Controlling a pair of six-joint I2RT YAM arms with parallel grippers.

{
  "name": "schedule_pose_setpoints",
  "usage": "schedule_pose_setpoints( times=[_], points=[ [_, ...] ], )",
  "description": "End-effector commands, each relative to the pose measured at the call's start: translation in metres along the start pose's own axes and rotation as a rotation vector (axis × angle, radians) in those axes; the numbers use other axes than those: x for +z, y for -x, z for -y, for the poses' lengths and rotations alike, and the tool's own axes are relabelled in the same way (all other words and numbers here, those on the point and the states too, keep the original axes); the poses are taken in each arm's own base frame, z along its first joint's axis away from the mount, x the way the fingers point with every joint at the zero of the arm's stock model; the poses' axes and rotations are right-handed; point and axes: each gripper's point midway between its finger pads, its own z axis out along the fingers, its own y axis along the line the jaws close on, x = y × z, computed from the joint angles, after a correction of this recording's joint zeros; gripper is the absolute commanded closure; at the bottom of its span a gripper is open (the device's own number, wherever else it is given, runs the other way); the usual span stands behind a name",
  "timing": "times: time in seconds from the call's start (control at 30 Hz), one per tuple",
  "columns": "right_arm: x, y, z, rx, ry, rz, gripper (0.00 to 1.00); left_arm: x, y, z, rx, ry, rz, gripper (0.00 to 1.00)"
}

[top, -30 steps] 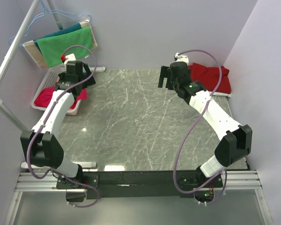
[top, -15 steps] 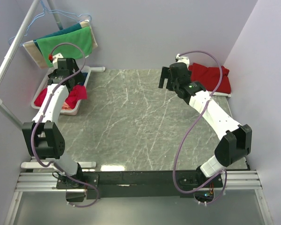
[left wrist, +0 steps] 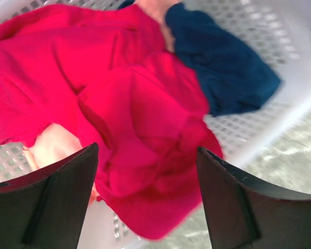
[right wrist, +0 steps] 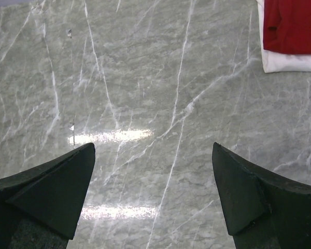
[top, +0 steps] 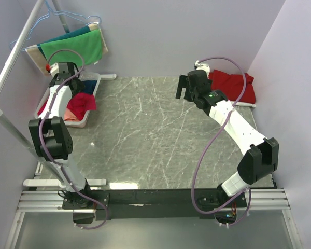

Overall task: Fold and stack the t-shirts
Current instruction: Grab the tshirt from the pile

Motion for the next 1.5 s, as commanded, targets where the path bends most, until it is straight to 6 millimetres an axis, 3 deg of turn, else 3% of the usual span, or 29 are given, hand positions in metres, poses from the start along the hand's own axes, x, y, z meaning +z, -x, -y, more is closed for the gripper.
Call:
schedule_pose_setpoints(
  times=[0.0,0.2,0.3,0.37,0.4,0.47,0.5,0.7,0.9,0.93,1.0,1.03,1.07,1.13,1.27,1.3,1.37,1.43,1.47],
  points=[
    [0.000,-0.001,0.004,0.000,-0.022,0.008,0.00,0.015,-0.004,-0.006,-0.035,0.050,-0.042,0.21],
    [0.007,-0.002,0.006,-0.013,-0.048,-0.006,0.00,0.031,-0.019,-0.006,-0.039,0.042,-0.084,0.30],
    [0.009,-0.002,0.006,-0.018,-0.057,-0.010,0.00,0.037,-0.025,-0.008,-0.024,0.062,-0.107,0.41],
    [0.011,0.000,0.007,-0.020,-0.067,-0.010,0.00,0.042,-0.027,-0.008,-0.015,0.075,-0.115,0.59],
    [0.011,0.000,0.007,-0.020,-0.071,-0.009,0.00,0.042,-0.028,-0.009,-0.012,0.080,-0.120,0.75],
    [0.012,0.001,0.008,-0.021,-0.077,-0.007,0.00,0.040,-0.026,-0.010,-0.014,0.081,-0.117,0.87],
    [0.012,0.002,0.008,-0.019,-0.079,-0.005,0.00,0.039,-0.026,-0.009,-0.013,0.075,-0.118,0.99],
    [0.015,0.000,0.008,-0.008,-0.085,-0.013,0.00,0.004,-0.007,0.004,-0.028,-0.023,-0.078,0.99],
    [0.019,-0.001,0.010,0.005,-0.104,-0.011,0.00,-0.082,0.017,0.051,0.023,-0.210,0.046,0.99],
    [0.021,-0.001,0.011,0.006,-0.109,-0.012,0.00,-0.105,0.030,0.059,0.011,-0.250,0.089,0.99],
    [0.023,0.000,0.014,0.011,-0.124,-0.015,0.00,-0.137,0.028,0.083,0.036,-0.327,0.108,0.99],
    [0.024,0.002,0.018,0.017,-0.139,-0.013,0.00,-0.159,0.041,0.092,0.023,-0.373,0.140,0.99],
    [0.025,0.003,0.022,0.029,-0.152,-0.019,0.00,-0.176,0.037,0.105,0.044,-0.421,0.139,0.99],
    [0.026,0.007,0.030,0.058,-0.175,-0.017,0.00,-0.210,0.048,0.121,0.037,-0.507,0.174,0.99],
    [0.028,0.023,0.064,0.203,-0.184,-0.008,0.00,-0.276,0.053,0.152,0.066,-0.696,0.224,0.99],
    [0.028,0.025,0.070,0.230,-0.178,-0.005,0.00,-0.303,0.053,0.166,0.076,-0.776,0.243,0.99],
    [0.028,0.030,0.087,0.296,-0.176,-0.004,0.01,-0.340,0.045,0.184,0.129,-0.887,0.263,0.99],
    [0.026,0.031,0.096,0.324,-0.184,0.001,0.01,-0.376,0.050,0.197,0.163,-0.980,0.316,0.99],
    [0.026,0.033,0.105,0.337,-0.198,0.006,0.01,-0.400,0.040,0.207,0.191,-1.046,0.316,0.99]
  ],
)
